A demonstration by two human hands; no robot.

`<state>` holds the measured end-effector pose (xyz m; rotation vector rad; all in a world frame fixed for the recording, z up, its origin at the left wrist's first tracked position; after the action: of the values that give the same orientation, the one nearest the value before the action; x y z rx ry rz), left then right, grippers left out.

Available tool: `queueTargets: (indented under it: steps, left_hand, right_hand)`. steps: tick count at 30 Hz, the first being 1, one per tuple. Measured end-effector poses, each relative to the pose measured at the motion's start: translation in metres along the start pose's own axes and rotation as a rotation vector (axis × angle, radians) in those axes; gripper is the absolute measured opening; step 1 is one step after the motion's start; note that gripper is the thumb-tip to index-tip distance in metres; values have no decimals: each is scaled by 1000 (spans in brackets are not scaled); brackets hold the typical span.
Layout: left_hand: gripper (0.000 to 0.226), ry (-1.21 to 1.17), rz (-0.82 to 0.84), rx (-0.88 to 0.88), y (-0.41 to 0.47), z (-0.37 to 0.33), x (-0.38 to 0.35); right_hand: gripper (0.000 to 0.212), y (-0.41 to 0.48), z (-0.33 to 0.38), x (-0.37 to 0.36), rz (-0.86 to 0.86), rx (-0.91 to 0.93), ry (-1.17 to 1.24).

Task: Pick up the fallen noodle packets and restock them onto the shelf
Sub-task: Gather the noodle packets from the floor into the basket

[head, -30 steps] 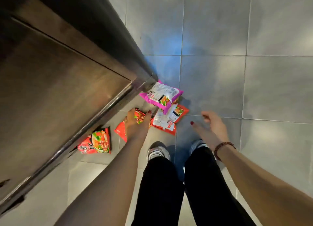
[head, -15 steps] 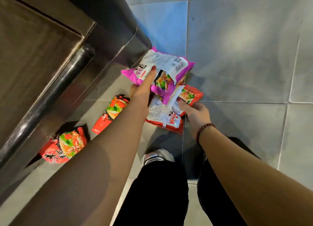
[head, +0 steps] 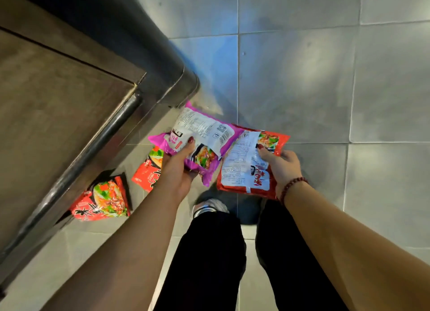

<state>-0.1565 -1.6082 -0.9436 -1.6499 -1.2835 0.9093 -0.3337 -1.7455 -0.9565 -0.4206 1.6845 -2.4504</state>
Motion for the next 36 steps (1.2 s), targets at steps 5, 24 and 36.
queueTargets:
  steps: [5, 24, 36]
  left_hand:
    - [54, -97, 82, 17, -106, -22, 0]
    - [66, -199, 106, -223, -535, -121, 45]
    - [107, -653, -233, -516, -732, -16, 123]
  right_hand:
    - [37, -77, 53, 37, 55, 143, -66]
    - [20, -484, 215, 93, 502, 549, -509]
    - [18, -656, 169, 32, 1008, 700, -1057]
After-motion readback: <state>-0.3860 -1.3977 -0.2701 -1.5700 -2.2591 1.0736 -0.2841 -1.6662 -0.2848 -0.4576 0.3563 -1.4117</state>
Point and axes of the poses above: each hand's wrist, its own y-axis towards the middle knuckle, its own x-axis out of the back of the hand, z = x × y, the point moved 4 cm from there along y, towards the middle knuckle, and after that the axes turned 1 degree about -y, right-handed, at the moved point
